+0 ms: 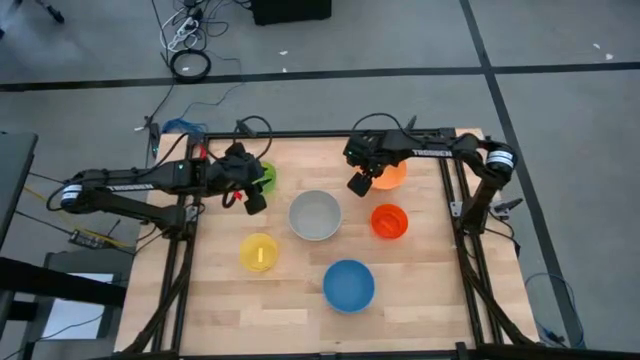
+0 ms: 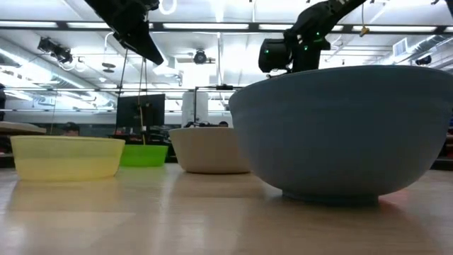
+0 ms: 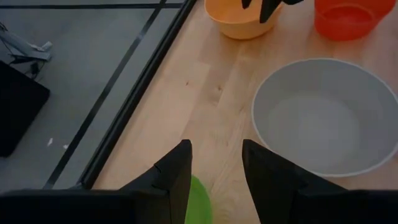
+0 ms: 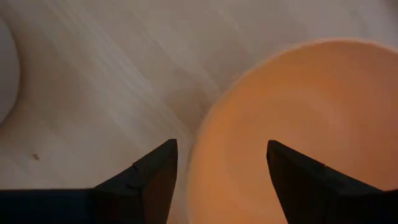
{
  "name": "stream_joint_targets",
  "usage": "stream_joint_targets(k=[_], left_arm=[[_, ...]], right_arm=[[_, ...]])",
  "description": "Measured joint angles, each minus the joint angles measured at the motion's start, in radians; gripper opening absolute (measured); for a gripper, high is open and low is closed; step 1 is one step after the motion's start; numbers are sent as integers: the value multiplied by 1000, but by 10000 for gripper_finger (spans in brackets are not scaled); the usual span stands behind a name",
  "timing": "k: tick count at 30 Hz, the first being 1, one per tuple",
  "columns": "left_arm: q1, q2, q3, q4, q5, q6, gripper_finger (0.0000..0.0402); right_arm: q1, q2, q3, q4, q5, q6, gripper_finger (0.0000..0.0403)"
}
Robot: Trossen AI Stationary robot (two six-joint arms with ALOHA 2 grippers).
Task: Nest bowls inside each other
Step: Stack the light orange bowl on top of the gray bowl
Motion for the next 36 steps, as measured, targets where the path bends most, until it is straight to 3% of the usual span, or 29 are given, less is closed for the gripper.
stream_joint_targets(k=[8, 12, 15, 20, 25, 31, 36], left_arm=[[0, 0, 0, 1, 0, -13, 152], [0, 0, 0, 0, 0, -24, 152], [0, 0, 0, -3, 0, -32, 152], [0, 0, -1, -8, 0, -49, 152], [0, -1, -1, -15, 0, -56, 152], [0, -1, -1, -11, -1, -56, 152], [0, -1, -1, 27, -15, -56, 152]], right_arm=[[5, 91, 0, 63, 15, -1, 224], [3, 139, 0, 88, 55, -11, 195], [0, 162, 0, 87, 55, -27, 144], [1, 160, -1, 78, 78, -81, 19], [17, 93, -1, 34, 160, -122, 4], [72, -50, 0, 20, 183, -155, 1], [194, -145, 0, 158, 16, -178, 1]])
